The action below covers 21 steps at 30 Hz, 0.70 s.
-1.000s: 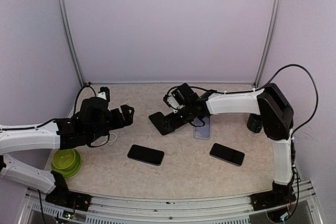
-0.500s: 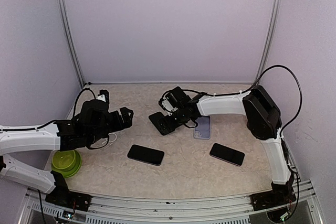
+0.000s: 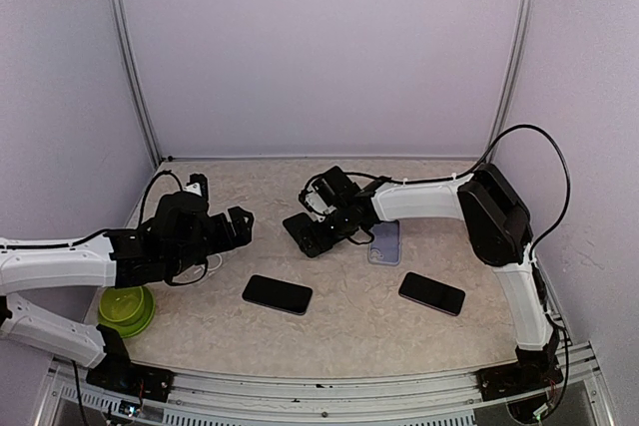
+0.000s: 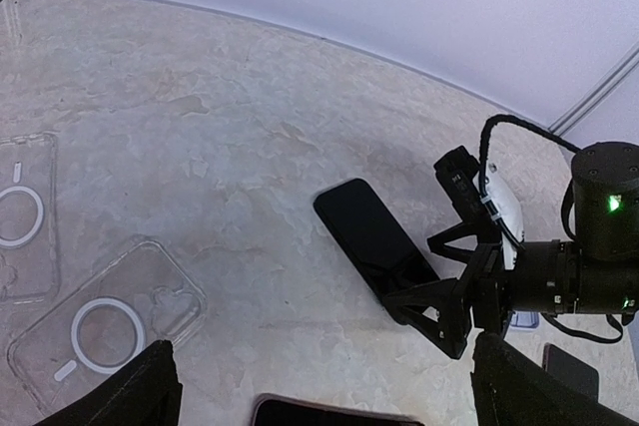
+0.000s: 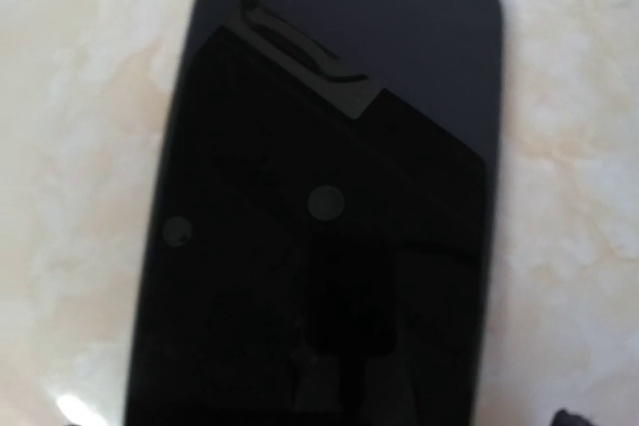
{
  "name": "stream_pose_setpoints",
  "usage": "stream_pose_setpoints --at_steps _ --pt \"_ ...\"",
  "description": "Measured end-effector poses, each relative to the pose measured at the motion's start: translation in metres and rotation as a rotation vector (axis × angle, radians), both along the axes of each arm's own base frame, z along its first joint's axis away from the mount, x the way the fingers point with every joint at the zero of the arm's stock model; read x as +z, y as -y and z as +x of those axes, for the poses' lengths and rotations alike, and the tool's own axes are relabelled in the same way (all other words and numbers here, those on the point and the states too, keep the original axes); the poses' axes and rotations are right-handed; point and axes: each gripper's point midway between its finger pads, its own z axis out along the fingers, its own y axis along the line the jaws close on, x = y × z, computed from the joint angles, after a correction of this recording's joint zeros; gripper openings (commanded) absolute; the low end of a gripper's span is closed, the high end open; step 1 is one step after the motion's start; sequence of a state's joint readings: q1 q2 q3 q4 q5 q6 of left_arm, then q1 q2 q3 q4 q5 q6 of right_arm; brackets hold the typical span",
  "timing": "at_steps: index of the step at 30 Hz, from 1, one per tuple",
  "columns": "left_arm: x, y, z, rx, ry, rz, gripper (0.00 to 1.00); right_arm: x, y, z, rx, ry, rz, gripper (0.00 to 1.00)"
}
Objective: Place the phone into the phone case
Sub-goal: Pick up the phone at the center of the board.
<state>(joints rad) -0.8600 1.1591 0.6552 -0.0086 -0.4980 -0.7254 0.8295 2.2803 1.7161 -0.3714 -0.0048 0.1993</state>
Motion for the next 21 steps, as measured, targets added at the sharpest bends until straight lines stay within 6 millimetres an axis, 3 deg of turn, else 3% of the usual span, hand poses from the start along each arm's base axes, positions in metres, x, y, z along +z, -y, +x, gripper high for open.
stream_pose_setpoints --at_steps 14,21 --pt "-0.0075 0.0020 0.0017 0.003 -0.015 0.007 0.99 -0.0074 -0.0052 -0.0026 -0.004 0.013 -0.027 1.00" --pt "-0.0103 0.0026 0.0020 0.004 -0.021 0.010 0.99 -0.0081 -0.0055 -0.0028 -0.017 0.033 -0.046 0.93"
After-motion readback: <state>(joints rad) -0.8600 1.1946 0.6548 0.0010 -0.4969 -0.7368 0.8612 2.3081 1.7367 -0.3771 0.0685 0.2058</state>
